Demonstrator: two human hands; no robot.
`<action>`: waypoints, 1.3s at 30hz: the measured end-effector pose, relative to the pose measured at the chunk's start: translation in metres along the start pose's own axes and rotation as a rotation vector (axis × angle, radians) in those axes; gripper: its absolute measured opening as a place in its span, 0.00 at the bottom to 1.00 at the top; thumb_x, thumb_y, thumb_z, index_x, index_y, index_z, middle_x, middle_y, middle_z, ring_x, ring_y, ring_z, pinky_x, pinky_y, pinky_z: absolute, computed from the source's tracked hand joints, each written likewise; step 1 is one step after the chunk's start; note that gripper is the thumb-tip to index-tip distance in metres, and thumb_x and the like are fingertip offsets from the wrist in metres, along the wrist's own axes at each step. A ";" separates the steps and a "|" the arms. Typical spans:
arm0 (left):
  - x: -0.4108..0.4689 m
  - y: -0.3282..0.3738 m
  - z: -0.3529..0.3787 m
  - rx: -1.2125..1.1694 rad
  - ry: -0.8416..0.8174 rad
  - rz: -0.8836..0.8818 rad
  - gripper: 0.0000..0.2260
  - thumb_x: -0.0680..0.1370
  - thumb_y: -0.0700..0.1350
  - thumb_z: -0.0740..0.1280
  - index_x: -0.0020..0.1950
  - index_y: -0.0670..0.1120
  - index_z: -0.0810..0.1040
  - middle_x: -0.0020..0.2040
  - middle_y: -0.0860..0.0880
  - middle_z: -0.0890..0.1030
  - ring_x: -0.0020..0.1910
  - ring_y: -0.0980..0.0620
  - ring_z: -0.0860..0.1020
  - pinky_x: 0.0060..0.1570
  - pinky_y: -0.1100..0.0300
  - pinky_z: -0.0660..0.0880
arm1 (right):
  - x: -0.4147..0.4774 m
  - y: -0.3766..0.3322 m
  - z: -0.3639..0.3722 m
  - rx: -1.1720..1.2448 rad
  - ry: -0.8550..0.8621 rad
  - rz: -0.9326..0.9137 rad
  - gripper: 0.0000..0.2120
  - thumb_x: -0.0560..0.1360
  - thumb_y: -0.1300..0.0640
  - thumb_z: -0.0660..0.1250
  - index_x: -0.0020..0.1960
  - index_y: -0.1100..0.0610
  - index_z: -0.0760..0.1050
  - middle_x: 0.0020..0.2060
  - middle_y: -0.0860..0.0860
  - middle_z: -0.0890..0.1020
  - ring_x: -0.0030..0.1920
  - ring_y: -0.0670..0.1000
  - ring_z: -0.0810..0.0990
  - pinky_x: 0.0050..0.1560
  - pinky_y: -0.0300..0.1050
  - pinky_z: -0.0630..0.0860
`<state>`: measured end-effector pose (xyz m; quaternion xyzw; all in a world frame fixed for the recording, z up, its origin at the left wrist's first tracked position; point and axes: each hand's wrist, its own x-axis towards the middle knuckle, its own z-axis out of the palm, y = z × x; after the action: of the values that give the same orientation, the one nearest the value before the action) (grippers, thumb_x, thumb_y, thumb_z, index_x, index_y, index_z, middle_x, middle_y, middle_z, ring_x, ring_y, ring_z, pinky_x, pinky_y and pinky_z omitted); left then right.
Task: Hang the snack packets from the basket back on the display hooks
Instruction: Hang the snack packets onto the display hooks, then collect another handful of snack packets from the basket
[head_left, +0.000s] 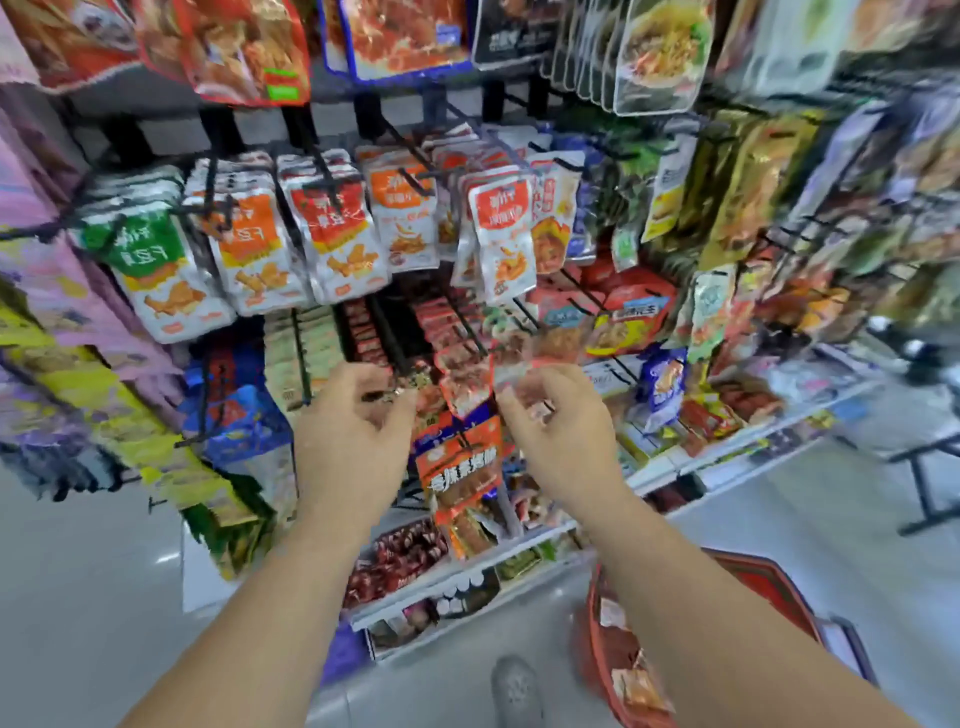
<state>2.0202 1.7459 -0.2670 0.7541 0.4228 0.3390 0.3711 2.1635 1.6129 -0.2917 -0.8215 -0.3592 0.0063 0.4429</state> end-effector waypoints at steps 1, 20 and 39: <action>-0.012 -0.002 0.008 0.012 -0.047 0.006 0.07 0.79 0.48 0.74 0.55 0.52 0.79 0.42 0.62 0.79 0.38 0.66 0.78 0.39 0.74 0.70 | -0.015 0.016 -0.011 -0.084 -0.036 0.052 0.09 0.79 0.50 0.72 0.52 0.56 0.81 0.53 0.50 0.78 0.51 0.50 0.77 0.51 0.46 0.74; -0.236 0.038 0.354 0.468 -0.841 0.056 0.24 0.76 0.54 0.76 0.68 0.46 0.76 0.65 0.44 0.76 0.67 0.42 0.74 0.60 0.53 0.70 | -0.201 0.383 -0.268 -0.368 -0.362 0.830 0.23 0.76 0.41 0.70 0.65 0.54 0.79 0.62 0.55 0.78 0.64 0.58 0.77 0.65 0.47 0.71; -0.342 -0.237 0.671 0.914 -1.200 -0.101 0.31 0.78 0.56 0.71 0.79 0.52 0.64 0.79 0.48 0.63 0.73 0.46 0.72 0.69 0.53 0.72 | -0.280 0.749 -0.090 -0.104 -0.697 1.175 0.24 0.77 0.42 0.72 0.70 0.47 0.73 0.62 0.49 0.76 0.63 0.52 0.78 0.65 0.47 0.75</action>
<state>2.3414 1.3459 -0.8676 0.8677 0.2809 -0.3562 0.2030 2.4236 1.1190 -0.8714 -0.8502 0.0247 0.4925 0.1846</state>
